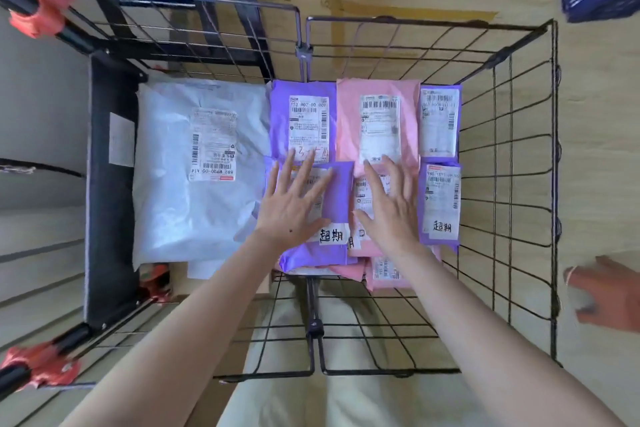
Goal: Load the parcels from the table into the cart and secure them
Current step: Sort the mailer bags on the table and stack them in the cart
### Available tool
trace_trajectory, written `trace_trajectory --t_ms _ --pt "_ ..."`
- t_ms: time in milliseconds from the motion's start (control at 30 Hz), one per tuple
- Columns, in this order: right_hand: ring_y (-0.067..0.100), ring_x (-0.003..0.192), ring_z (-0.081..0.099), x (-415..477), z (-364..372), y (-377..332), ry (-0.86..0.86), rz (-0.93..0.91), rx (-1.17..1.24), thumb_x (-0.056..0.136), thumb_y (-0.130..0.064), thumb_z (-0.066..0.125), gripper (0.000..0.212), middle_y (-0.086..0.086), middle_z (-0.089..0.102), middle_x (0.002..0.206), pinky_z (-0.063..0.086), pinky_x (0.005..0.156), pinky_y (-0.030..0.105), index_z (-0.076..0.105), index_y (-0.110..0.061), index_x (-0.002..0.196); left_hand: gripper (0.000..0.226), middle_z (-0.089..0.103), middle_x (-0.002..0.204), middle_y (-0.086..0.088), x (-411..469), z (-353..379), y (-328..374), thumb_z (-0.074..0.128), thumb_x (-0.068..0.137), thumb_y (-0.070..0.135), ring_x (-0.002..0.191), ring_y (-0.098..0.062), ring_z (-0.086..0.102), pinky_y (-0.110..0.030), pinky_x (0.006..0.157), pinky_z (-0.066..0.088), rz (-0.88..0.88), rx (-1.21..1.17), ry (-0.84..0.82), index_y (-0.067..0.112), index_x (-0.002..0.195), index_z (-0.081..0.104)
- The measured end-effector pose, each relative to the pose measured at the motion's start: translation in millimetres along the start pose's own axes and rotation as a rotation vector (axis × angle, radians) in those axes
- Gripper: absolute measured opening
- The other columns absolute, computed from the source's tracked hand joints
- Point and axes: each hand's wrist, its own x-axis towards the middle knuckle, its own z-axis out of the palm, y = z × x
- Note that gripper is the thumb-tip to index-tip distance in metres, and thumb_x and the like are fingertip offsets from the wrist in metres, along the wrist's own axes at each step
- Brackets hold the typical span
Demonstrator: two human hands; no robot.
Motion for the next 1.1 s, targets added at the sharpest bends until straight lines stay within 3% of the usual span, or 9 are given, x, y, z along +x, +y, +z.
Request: trace_trajectory --t_ms 100,167,233,400,767,900,967,1033,1100 --pt "0.034 0.148 -0.003 25 0 10 -0.14 -0.09 -0.112 0.068 -0.049 0.079 0.103 0.006 0.003 0.162 0.007 0.116 0.062 0.024 -0.027 0.152 0.094 -0.003 0.162 -0.004 23 2 2 0.037 0.073 0.083 0.146 -0.042 -0.005 -0.058 0.116 0.001 -0.021 0.055 -0.12 0.041 0.151 0.005" --pt "0.033 0.147 -0.017 42 -1 12 -0.231 -0.158 -0.144 0.072 -0.057 0.073 0.106 0.002 -0.012 0.162 -0.008 0.115 0.055 0.013 -0.029 0.154 0.097 -0.021 0.159 0.001 33 7 0 0.037 0.074 0.085 0.143 -0.042 -0.021 -0.06 0.114 -0.009 -0.047 0.067 -0.231 0.045 0.148 -0.011" --pt "0.036 0.144 -0.024 55 2 18 -0.316 -0.227 -0.196 0.072 -0.065 0.069 0.111 0.005 -0.02 0.16 -0.013 0.115 0.051 0.005 -0.028 0.155 0.099 -0.028 0.157 0.004 35 13 1 0.038 0.073 0.085 0.141 -0.042 -0.026 -0.062 0.113 -0.01 -0.078 0.047 -0.28 0.045 0.147 -0.015" --pt "0.04 0.14 -0.031 69 22 50 -0.477 -0.269 -0.336 0.065 -0.079 0.061 0.128 0.009 -0.03 0.156 -0.011 0.118 0.049 -0.02 -0.03 0.15 0.103 -0.03 0.156 0.006 34 28 5 0.039 0.069 0.088 0.139 -0.045 -0.027 -0.064 0.111 -0.009 -0.125 -0.029 -0.292 0.046 0.147 -0.015" --pt "0.041 0.137 -0.036 78 30 59 -0.581 -0.283 -0.297 0.066 -0.079 0.061 0.129 0.01 -0.035 0.154 -0.013 0.117 0.05 -0.022 -0.028 0.15 0.105 -0.036 0.153 0.003 40 34 4 0.028 0.066 0.091 0.138 -0.046 -0.03 -0.067 0.109 -0.008 -0.088 -0.011 -0.356 0.043 0.144 -0.024" --pt "0.041 0.141 -0.028 64 18 46 -0.499 -0.239 -0.302 0.07 -0.067 0.068 0.124 0.016 -0.027 0.156 -0.005 0.119 0.054 -0.013 -0.023 0.153 0.113 -0.037 0.152 0.001 37 27 5 0.033 0.061 0.095 0.137 -0.045 -0.032 -0.066 0.11 -0.009 -0.102 0.005 -0.355 0.044 0.143 -0.028" --pt "0.042 0.145 -0.015 41 8 38 -0.434 -0.208 -0.251 0.072 -0.055 0.074 0.115 0.021 -0.011 0.159 0.005 0.119 0.055 0.004 -0.017 0.155 0.117 -0.034 0.154 -0.004 34 24 5 0.034 0.059 0.096 0.139 -0.045 -0.029 -0.066 0.111 -0.007 -0.094 0.03 -0.318 0.042 0.144 -0.026" --pt "0.041 0.14 0.021 7 1 31 -0.301 -0.155 -0.156 0.069 -0.038 0.082 0.089 0.021 0.025 0.15 0.028 0.113 0.048 0.038 -0.013 0.142 0.119 -0.027 0.157 -0.009 28 21 7 0.037 0.059 0.095 0.141 -0.044 -0.023 -0.065 0.112 -0.007 -0.056 0.056 -0.261 0.04 0.146 -0.023" --pt "0.029 0.114 0.049 -21 -1 32 -0.296 0.058 0.014 0.073 -0.027 0.08 0.048 0.01 0.049 0.125 0.042 0.091 0.035 0.057 -0.011 0.112 0.12 -0.019 0.159 -0.011 18 21 10 0.042 0.061 0.092 0.143 -0.042 -0.018 -0.063 0.113 -0.006 0.024 0.077 -0.188 0.038 0.149 -0.018"
